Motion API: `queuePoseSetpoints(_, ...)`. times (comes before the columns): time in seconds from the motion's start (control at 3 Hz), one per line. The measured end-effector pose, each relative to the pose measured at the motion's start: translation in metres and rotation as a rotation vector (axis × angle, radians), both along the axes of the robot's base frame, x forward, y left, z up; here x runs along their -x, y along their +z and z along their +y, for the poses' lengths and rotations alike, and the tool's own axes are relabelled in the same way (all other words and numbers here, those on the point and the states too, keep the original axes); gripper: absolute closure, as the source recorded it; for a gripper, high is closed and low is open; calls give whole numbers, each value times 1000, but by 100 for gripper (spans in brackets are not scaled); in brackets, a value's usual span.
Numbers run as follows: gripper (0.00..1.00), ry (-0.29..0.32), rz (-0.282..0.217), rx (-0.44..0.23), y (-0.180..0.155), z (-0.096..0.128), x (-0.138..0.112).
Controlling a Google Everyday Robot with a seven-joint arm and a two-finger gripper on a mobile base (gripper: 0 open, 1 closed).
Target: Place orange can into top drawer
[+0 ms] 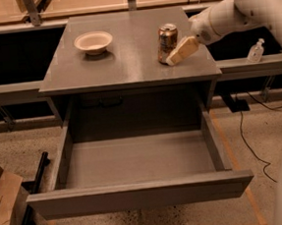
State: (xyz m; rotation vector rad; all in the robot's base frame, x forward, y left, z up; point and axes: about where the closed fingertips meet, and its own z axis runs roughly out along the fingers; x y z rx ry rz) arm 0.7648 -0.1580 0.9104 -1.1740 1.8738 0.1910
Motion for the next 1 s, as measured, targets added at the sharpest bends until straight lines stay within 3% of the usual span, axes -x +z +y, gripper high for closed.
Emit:
queuePoseSetpoints(0.33, 0, 1, -20, -73, -2, 17, -41)
queuePoseSetpoints(0.67, 11, 10, -18, -125, -9, 31, -64)
queuePoseSetpoints(1.0, 35, 16, -13, -160, -14, 38, -73)
